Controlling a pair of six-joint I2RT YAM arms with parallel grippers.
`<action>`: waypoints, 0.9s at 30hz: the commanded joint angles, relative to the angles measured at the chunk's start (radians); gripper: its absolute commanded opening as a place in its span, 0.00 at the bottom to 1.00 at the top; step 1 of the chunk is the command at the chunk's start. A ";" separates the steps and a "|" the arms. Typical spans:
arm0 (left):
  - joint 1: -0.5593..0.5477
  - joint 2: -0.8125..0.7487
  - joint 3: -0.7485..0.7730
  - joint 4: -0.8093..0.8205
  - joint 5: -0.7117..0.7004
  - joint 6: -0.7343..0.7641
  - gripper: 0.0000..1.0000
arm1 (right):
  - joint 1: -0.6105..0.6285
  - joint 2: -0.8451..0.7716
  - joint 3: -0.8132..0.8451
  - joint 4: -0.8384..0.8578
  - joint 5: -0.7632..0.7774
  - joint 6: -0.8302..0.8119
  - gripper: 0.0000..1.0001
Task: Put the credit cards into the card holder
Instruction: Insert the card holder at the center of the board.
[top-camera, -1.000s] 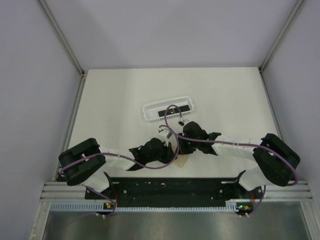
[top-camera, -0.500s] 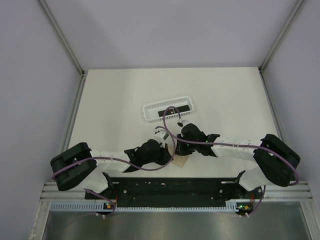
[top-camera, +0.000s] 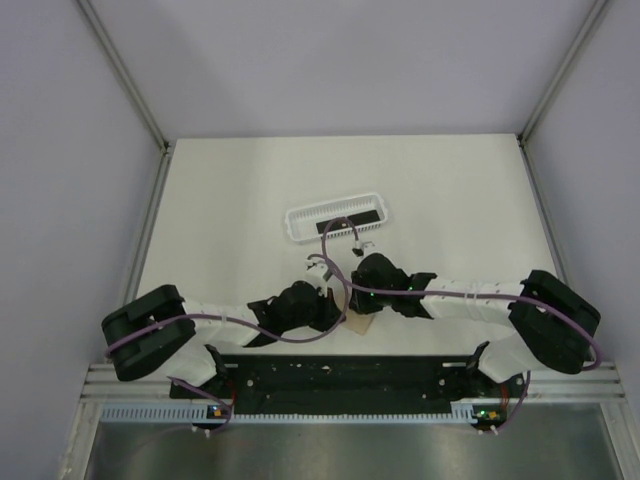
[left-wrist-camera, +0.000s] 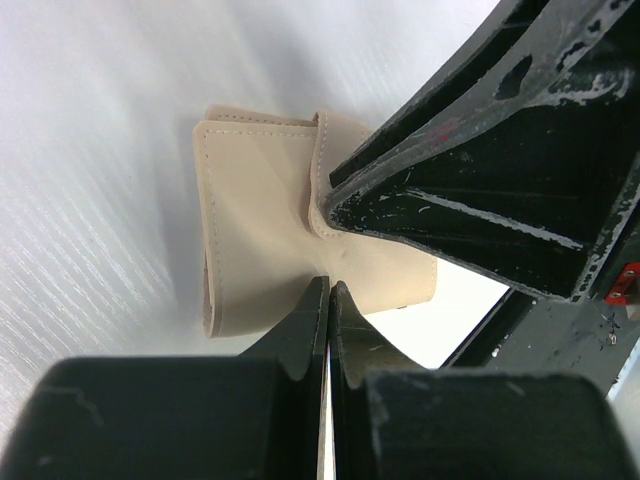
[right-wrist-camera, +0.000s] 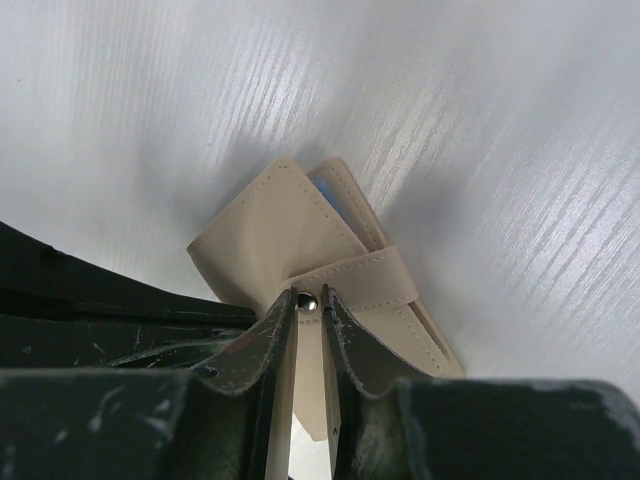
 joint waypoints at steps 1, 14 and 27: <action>-0.002 0.001 -0.034 -0.026 -0.015 -0.005 0.00 | 0.050 0.039 -0.054 -0.137 0.053 0.017 0.15; -0.002 0.007 -0.033 -0.027 -0.018 -0.002 0.00 | 0.087 0.150 -0.001 -0.215 0.090 0.038 0.11; -0.004 0.002 -0.027 -0.035 -0.022 0.001 0.00 | 0.088 0.288 0.007 -0.238 -0.013 0.104 0.00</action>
